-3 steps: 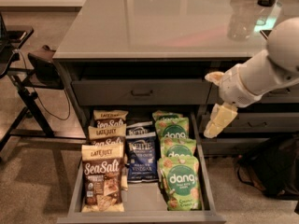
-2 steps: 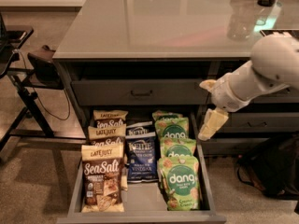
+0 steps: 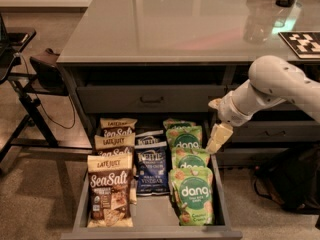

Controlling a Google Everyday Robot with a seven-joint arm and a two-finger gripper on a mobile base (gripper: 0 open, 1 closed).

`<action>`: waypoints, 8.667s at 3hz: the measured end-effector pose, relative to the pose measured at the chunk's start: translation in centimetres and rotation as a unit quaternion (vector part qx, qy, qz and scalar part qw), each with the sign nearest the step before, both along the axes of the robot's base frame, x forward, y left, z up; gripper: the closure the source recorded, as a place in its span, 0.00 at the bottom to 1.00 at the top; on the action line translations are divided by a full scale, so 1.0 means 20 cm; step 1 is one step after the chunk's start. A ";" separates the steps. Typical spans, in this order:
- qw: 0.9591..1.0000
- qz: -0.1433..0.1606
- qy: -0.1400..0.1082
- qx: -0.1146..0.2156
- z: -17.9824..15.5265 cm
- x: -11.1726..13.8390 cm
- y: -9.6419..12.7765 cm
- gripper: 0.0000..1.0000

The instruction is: Pick blue chip bag from middle drawer and place on counter

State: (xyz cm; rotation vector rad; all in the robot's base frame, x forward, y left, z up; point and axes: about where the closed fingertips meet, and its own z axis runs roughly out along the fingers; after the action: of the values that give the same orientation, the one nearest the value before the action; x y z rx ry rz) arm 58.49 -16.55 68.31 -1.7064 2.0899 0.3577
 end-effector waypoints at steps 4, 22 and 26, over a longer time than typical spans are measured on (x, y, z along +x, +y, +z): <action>0.991 0.117 0.029 0.065 -0.28 0.07 0.34 0.00; 0.979 0.178 0.056 0.087 -1.62 0.31 0.90 0.00; 0.978 0.178 0.058 0.088 -1.60 0.30 0.91 0.97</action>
Offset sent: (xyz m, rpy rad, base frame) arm 0.0291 0.0149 -0.0782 0.0783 0.1103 0.0653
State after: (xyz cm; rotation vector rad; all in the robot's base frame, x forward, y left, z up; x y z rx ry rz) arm 64.50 1.56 36.21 -1.9877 1.7597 0.7415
